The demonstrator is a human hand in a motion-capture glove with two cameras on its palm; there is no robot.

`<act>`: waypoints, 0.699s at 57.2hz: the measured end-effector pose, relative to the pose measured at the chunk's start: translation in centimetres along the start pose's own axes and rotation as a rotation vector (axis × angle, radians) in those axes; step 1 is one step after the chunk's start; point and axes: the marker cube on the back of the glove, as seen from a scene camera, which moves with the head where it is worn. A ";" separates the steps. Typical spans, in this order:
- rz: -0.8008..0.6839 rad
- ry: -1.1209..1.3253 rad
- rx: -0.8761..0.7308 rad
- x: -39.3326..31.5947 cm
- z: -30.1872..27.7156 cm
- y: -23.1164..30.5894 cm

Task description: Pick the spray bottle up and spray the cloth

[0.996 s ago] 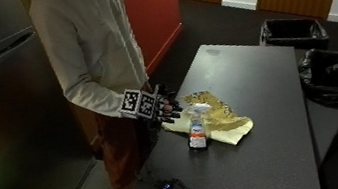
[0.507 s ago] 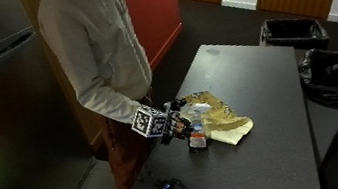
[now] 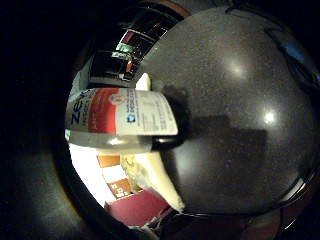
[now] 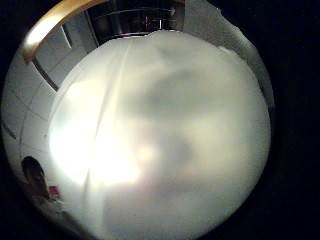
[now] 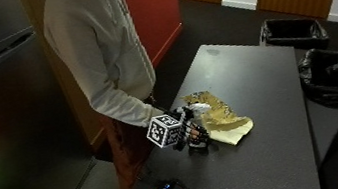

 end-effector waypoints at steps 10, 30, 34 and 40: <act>0.020 -0.044 -0.004 -0.1 1.0 -0.7; 0.054 -0.100 -0.012 -1.2 1.8 -2.1; 0.065 -0.111 -0.012 -1.5 1.8 -2.7; 0.086 -0.131 -0.020 -1.9 2.1 -3.6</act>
